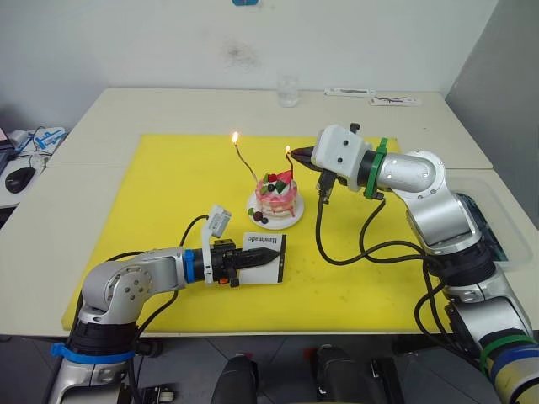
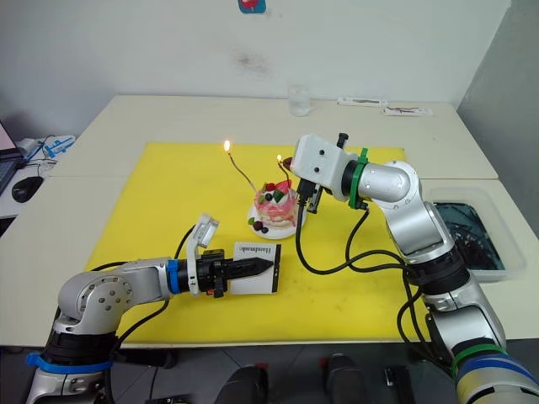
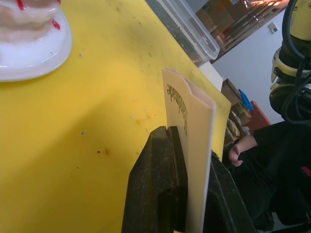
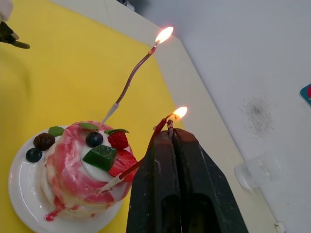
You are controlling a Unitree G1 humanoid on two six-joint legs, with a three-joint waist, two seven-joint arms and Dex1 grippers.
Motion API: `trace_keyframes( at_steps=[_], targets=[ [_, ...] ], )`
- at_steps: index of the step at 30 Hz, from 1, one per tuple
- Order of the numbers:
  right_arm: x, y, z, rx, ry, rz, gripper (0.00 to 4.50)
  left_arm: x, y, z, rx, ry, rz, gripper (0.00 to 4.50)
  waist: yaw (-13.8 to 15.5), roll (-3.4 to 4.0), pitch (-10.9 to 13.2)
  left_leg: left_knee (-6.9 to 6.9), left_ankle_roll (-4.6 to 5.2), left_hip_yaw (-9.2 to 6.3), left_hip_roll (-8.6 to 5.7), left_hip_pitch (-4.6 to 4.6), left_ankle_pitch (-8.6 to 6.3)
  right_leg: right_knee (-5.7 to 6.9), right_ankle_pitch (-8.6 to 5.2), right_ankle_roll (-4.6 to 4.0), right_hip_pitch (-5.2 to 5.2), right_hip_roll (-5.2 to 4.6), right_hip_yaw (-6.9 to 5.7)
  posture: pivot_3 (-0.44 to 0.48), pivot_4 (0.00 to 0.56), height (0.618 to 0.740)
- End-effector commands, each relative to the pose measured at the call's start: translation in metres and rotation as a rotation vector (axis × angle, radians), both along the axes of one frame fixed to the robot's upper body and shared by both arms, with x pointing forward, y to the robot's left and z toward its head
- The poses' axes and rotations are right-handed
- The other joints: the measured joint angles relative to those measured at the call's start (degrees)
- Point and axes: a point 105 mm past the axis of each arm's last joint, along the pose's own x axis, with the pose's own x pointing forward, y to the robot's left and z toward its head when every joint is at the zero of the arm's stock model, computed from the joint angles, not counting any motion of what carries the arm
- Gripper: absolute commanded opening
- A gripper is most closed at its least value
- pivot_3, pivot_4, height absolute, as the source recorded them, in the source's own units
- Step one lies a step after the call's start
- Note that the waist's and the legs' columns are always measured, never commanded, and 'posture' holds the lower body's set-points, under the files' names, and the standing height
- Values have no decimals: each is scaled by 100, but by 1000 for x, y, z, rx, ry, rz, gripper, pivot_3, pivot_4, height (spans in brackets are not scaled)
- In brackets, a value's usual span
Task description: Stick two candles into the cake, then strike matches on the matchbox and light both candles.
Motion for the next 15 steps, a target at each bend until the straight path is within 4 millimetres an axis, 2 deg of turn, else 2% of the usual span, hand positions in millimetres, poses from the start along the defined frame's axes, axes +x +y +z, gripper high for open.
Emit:
trace_keyframes(
  at_steps=[1, 11, 15],
  targets=[
    [-2, 0, 6, 0, -34, 10, 24, -2, -5, 9, -21, -30, -31, 0, 0, 0, 0, 0, 0, 0, 0, 0, 0, 0, 0, 0, 0, 0, 0, 0, 150, 740],
    [-5, -2, 8, 0, -40, 9, 24, -2, -6, 9, -24, -31, -34, 0, 0, 0, 0, 0, 0, 0, 0, 0, 0, 0, 0, -1, 0, 0, 0, 0, 150, 740],
    [-11, -10, 11, 3, -39, 11, 24, -1, -6, 11, -42, -27, -37, 0, 7, 0, 0, 0, 0, 0, 0, 0, 0, -1, 0, 0, 0, 0, 0, 0, 150, 740]
  ],
)
